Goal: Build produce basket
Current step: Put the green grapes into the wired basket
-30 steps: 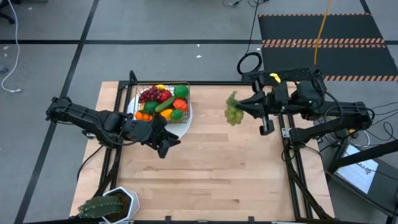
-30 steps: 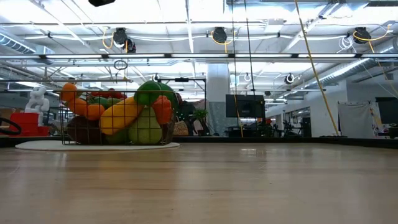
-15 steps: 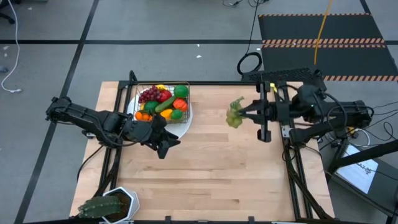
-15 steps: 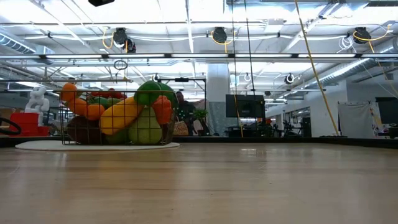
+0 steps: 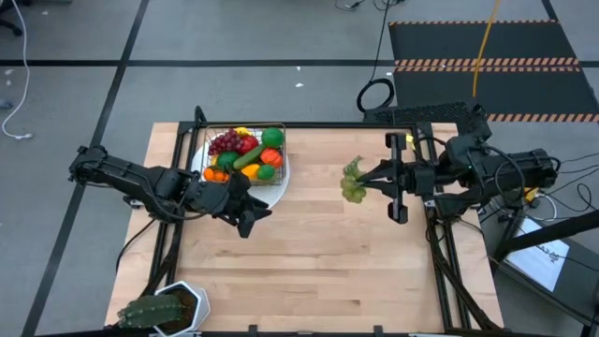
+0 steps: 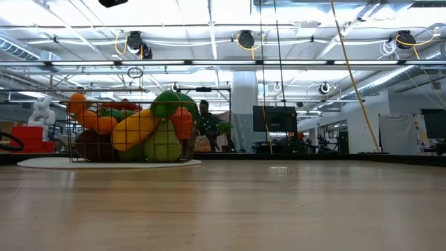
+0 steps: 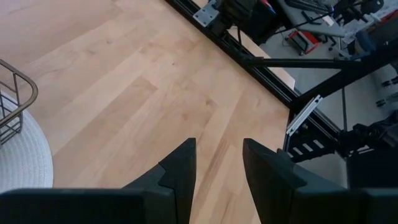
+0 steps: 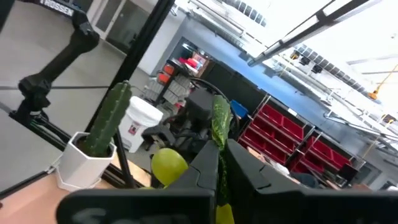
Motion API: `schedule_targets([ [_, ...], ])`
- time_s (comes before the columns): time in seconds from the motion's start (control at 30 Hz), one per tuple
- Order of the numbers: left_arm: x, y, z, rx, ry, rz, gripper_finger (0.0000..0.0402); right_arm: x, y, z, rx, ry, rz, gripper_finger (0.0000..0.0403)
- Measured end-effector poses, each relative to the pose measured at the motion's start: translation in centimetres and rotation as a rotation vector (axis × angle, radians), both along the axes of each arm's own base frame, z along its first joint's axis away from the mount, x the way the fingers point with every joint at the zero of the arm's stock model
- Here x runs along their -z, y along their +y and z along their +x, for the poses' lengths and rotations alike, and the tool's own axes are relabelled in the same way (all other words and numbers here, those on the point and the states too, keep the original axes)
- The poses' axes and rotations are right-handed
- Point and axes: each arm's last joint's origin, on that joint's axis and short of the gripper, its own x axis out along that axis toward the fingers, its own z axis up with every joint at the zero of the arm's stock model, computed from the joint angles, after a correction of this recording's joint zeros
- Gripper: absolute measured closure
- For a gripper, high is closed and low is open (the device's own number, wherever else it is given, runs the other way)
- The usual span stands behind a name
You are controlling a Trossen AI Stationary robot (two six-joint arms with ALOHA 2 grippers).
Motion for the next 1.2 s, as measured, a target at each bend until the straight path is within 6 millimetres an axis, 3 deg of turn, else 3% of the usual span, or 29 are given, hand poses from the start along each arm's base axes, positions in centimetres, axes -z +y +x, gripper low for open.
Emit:
schedule_targets([
  [0.27, 0.0, 0.0, 0.0, 0.000, 0.000, -0.001, 0.0270, 0.1, 1.1, -0.1, -0.041, 0.014, 0.039, 0.0397],
  [0.67, 0.0, 0.4, 0.1, -0.006, 0.000, 0.027, 0.0270, 0.4, 1.0, 0.5, 0.009, 0.065, 0.240, 0.0397],
  [0.97, -0.5, 2.2, 0.0, -0.053, -0.019, 0.090, 0.0270, 0.7, 0.7, 1.1, 0.117, 0.102, 0.591, 0.0397],
  [1.2, -2.6, 3.8, -2.8, -0.010, -0.090, 0.137, 0.0270, 1.7, -0.1, 2.7, 0.227, 0.114, 0.828, 0.0397],
])
